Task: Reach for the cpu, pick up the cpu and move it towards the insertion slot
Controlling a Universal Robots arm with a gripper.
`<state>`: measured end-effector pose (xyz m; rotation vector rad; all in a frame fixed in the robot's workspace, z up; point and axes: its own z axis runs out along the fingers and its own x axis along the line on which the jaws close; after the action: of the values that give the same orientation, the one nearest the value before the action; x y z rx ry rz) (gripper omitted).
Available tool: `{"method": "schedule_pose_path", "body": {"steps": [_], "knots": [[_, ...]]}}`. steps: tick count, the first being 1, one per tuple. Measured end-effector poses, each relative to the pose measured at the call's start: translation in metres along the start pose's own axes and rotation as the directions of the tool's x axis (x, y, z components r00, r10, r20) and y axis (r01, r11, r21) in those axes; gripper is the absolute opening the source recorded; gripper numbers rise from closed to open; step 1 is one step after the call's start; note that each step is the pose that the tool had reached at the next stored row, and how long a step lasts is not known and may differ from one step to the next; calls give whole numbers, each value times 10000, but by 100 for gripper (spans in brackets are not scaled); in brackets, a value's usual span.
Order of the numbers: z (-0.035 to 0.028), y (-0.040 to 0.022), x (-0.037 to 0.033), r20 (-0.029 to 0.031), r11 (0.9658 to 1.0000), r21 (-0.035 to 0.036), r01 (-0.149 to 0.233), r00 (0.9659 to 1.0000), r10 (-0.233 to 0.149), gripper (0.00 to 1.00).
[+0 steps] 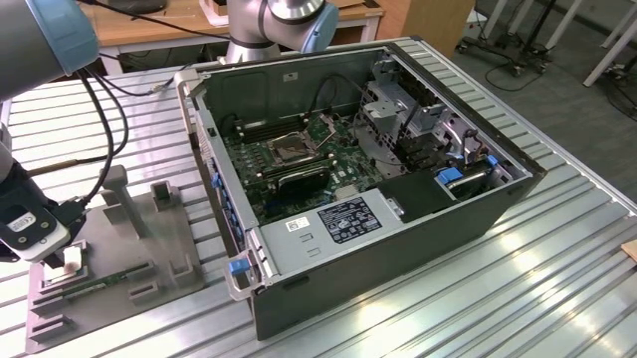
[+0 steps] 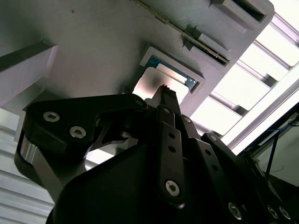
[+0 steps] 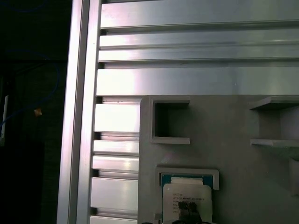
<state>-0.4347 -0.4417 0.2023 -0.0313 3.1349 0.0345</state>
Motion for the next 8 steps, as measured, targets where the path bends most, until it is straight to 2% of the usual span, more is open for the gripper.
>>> {"method": "schedule_pose_path", "body": {"steps": [4,6,7,8], "knots": [[2,0,0,0,10000,0,0,10000,0,11],[2,0,0,0,10000,0,0,10000,0,24],[2,0,0,0,10000,0,0,10000,0,24],[3,0,0,0,10000,0,0,10000,0,29]]}}
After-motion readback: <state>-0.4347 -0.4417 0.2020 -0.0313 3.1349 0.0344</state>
